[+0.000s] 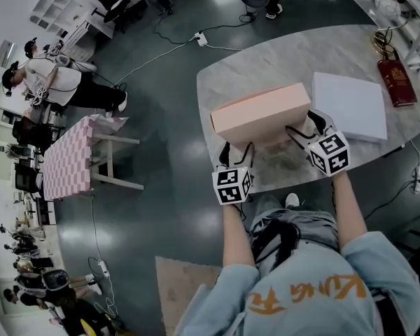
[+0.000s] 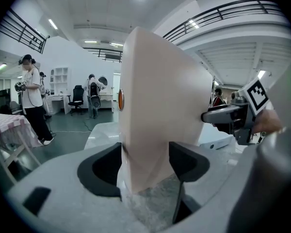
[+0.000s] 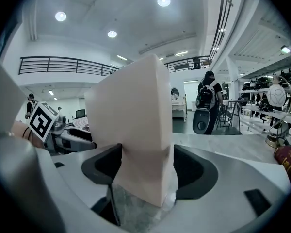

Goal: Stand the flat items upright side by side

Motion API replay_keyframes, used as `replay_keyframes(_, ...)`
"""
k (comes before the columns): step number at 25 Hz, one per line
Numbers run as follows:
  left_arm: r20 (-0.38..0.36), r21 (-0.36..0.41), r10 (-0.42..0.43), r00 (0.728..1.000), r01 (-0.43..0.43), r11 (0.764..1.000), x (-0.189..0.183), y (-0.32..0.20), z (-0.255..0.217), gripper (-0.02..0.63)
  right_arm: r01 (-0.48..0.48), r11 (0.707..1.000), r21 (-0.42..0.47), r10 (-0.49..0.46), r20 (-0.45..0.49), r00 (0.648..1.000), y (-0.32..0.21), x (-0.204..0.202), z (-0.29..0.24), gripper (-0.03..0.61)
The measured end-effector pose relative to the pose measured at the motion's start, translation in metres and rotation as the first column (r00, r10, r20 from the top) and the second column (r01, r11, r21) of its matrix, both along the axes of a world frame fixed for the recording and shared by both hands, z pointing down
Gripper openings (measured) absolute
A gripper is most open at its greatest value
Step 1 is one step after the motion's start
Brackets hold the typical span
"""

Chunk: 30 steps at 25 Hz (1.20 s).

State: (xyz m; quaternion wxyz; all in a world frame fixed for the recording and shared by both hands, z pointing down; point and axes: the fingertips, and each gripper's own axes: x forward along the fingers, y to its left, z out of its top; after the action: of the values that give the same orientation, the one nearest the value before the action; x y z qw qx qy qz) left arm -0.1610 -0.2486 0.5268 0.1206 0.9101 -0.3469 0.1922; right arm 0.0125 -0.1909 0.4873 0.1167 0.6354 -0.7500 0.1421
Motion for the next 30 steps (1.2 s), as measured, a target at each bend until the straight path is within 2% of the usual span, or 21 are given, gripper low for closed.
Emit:
replay_keyframes(10,-0.034,-0.021,0.014,0.999,-0.015,1.000,-0.007,0.007,0.002,0.314,-0.061,0.998,-0.009,0.062,0.010,0.998,0.014,0.002,0.000,0.324)
replay_keyframes(14,-0.043,-0.040,-0.008,0.999,0.006,0.999,-0.015,0.017,0.001,0.299,-0.102,0.994,-0.038,0.102,0.000,0.995,0.028,0.002,0.000,0.283)
replay_keyframes(18,-0.053,-0.060,-0.009,0.999,0.006,0.998,-0.027,0.034,0.000,0.222,-0.137,0.989,-0.055,0.140,0.060,0.988,0.045,-0.007,0.000,0.127)
replay_keyframes(23,-0.107,-0.073,-0.037,0.994,0.029,0.997,-0.047,0.057,-0.001,0.095,-0.116,0.992,-0.055,0.122,0.105,0.987,0.072,-0.035,0.000,0.013)
replay_keyframes(25,-0.113,-0.081,-0.078,0.991,0.069,0.994,-0.056,0.066,-0.001,0.020,-0.101,0.993,-0.056,0.107,0.118,0.987,0.084,-0.044,-0.001,0.002)
replay_keyframes(27,-0.127,-0.095,-0.104,0.986,0.092,0.991,-0.066,0.077,0.000,0.012,-0.089,0.994,-0.056,0.095,0.125,0.988,0.098,-0.054,-0.002,0.002)
replay_keyframes(29,-0.166,-0.131,-0.082,0.983,0.061,0.989,-0.071,0.098,-0.001,0.012,-0.084,0.995,-0.050,0.091,0.134,0.987,0.113,-0.064,-0.003,0.002)
replay_keyframes(30,-0.199,-0.169,-0.050,0.979,0.016,0.985,-0.070,0.112,-0.001,0.012,-0.079,0.996,-0.048,0.085,0.142,0.986,0.120,-0.069,-0.004,0.002)
